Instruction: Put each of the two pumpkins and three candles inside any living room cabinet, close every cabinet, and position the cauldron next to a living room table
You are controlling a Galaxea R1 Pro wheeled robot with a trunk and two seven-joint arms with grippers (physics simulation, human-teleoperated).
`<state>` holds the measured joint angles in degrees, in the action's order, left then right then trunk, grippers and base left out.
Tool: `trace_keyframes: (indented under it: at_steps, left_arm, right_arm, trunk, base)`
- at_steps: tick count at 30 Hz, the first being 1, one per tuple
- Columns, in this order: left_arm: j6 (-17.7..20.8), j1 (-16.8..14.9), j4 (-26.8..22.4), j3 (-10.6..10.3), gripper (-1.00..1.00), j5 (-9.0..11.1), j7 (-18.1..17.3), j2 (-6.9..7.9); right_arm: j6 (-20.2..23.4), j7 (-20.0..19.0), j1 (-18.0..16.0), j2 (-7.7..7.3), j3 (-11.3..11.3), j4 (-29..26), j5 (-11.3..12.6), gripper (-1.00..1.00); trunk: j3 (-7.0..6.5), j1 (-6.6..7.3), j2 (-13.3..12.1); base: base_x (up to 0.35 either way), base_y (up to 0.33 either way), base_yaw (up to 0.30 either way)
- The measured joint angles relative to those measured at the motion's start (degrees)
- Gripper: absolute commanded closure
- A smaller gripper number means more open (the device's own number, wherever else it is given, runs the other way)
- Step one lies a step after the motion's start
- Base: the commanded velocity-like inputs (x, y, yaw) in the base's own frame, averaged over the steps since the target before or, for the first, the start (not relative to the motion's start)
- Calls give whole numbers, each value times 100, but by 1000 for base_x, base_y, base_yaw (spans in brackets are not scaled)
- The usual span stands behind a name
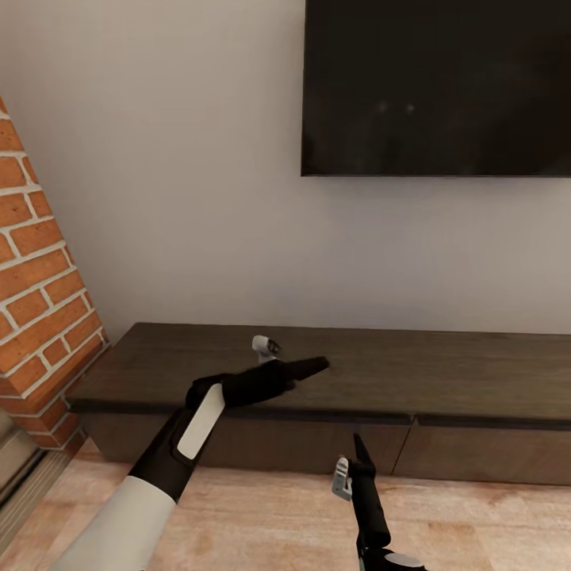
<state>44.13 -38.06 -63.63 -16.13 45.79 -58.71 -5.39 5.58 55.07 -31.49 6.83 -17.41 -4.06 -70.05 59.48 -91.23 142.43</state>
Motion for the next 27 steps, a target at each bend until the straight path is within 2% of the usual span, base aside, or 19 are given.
trace_keyframes:
  at_steps: [10, 14, 15, 27]
  left_arm:
    - [0, 1, -321, 322, -100, 338, 0, 3]
    - [0, 1, -343, 330, -100, 469, 0, 3]
    - [2, 1, -344, 331, -100, 1006, 0, 3]
    - [-1, 1, -343, 330, -100, 1020, -3, 2]
  right_arm:
    - [296, -308, -76, 47, 1, -62, -15, -100]
    - [425, -436, -206, 63, 0, -60, -3, -100]
    - [439, -530, -243, 67, 0, -60, -2, -100]
    - [313, -549, -429, 55, 2, -68, 0, -100]
  trunk:
    - [0, 0, 0]
    - [0, 0, 0]
    - [0, 0, 0]
    - [0, 0, 0]
  base:
    - [0, 0, 0]
    - [0, 0, 0]
    - [0, 0, 0]
    - [0, 0, 0]
